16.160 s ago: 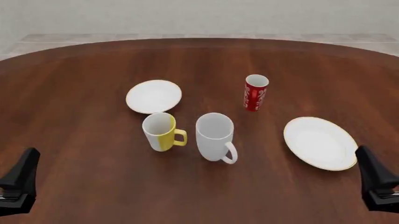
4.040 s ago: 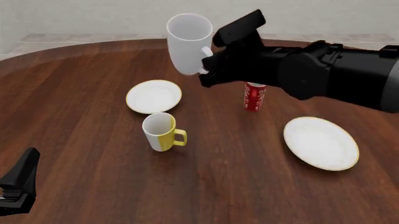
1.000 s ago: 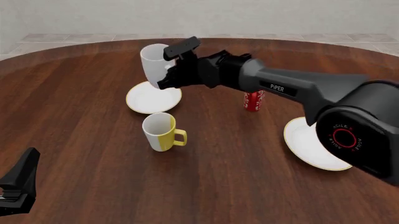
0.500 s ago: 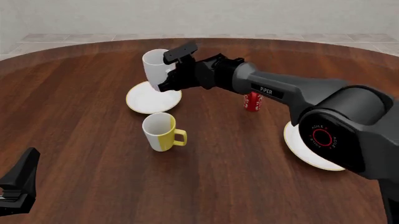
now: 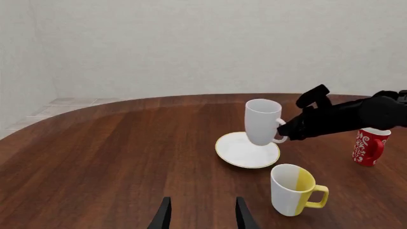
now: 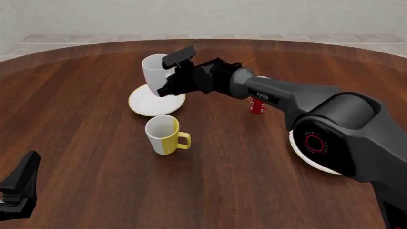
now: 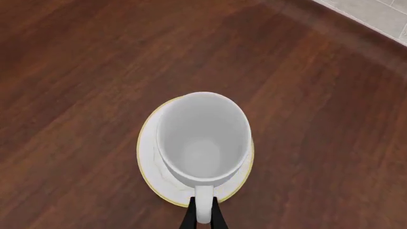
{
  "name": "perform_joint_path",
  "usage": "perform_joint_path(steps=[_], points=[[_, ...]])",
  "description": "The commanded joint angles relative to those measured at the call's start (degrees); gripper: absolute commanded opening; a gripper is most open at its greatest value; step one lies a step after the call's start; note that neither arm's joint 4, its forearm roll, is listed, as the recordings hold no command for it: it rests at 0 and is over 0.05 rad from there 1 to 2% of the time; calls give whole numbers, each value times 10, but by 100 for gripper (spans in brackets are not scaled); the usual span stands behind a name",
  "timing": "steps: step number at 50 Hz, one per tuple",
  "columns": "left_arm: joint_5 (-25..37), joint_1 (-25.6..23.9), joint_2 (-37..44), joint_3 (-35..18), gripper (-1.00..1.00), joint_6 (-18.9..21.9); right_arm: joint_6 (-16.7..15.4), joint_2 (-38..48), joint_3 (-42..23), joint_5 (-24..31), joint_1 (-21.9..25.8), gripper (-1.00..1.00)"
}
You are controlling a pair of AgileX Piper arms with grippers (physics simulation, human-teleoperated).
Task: Put the white mug on the left plate.
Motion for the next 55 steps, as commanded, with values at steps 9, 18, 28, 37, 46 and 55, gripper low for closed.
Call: perform_joint_path(steps=[9, 18, 28, 37, 46, 55], points=[[0, 0, 0, 0, 100, 0, 6, 14, -21, 6, 4, -100], [0, 0, 0, 0, 100, 0, 6, 20, -25, 6, 5, -100], [0, 0, 0, 0, 100, 0, 6, 30, -32, 9, 8, -100], [0, 0, 0, 0, 100, 0, 5, 35, -41, 14, 7, -100], [0, 0, 0, 0, 100, 0, 6, 39, -44, 15, 9, -100], [0, 0, 0, 0, 100, 0, 7, 45, -51, 19, 7, -100]])
